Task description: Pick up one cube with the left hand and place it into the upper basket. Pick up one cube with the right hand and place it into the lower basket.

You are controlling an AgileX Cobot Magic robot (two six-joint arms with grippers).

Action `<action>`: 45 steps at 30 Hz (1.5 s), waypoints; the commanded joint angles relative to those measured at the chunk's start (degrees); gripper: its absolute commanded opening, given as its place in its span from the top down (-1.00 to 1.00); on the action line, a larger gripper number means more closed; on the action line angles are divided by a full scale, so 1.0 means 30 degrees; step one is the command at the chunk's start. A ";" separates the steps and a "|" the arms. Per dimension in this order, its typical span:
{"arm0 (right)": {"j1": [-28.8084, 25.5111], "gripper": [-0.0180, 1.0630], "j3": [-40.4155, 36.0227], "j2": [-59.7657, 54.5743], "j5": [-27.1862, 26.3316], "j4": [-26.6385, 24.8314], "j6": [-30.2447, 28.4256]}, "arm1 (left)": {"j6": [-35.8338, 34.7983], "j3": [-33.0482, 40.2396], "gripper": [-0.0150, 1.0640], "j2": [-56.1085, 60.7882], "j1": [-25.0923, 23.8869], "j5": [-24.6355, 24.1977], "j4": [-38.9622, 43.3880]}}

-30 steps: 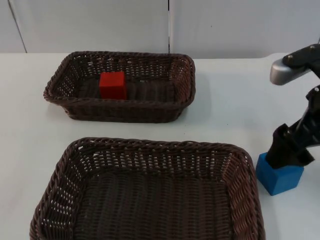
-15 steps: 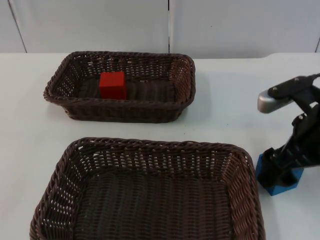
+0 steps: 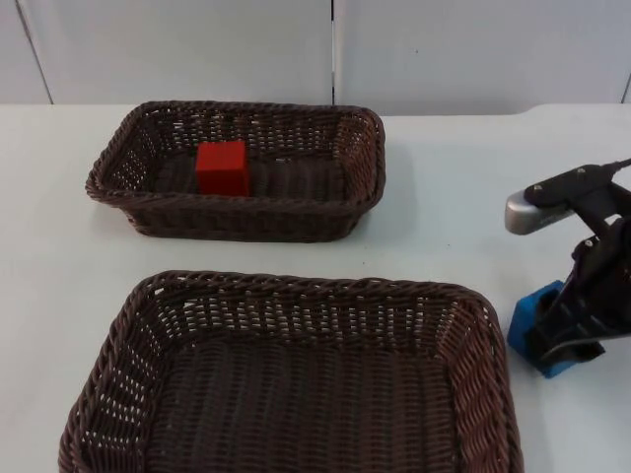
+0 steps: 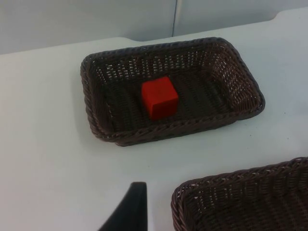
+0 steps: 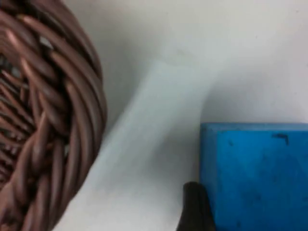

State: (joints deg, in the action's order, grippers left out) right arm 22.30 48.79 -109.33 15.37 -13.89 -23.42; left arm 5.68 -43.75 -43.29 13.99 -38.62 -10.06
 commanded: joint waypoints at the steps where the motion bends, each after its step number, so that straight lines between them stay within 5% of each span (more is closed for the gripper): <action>1: 0.0117 0.80 0.0101 0.1118 0.0839 -0.0142 0.0012 | -0.0011 0.0073 -0.98 0.0126 0.0105 -0.0008 0.0005; 4: 0.0117 0.97 0.0101 0.1713 0.1416 -0.0142 0.0012 | -0.0011 0.0073 -0.98 0.0126 0.0105 -0.0008 0.0005; 18: 0.0117 0.97 0.0101 0.9224 0.5530 -0.0100 0.0012 | -0.0011 0.0073 -0.98 0.0126 0.0105 -0.0048 0.0154; 45: 0.0117 0.97 0.0101 1.2545 0.5445 -0.0623 0.0306 | -0.0011 0.0073 -0.98 0.0126 0.0105 -0.0048 0.0154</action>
State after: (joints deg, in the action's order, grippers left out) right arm 22.30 48.79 -72.36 32.14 -15.01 -22.48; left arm 5.76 -43.75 -43.29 13.99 -38.62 -10.06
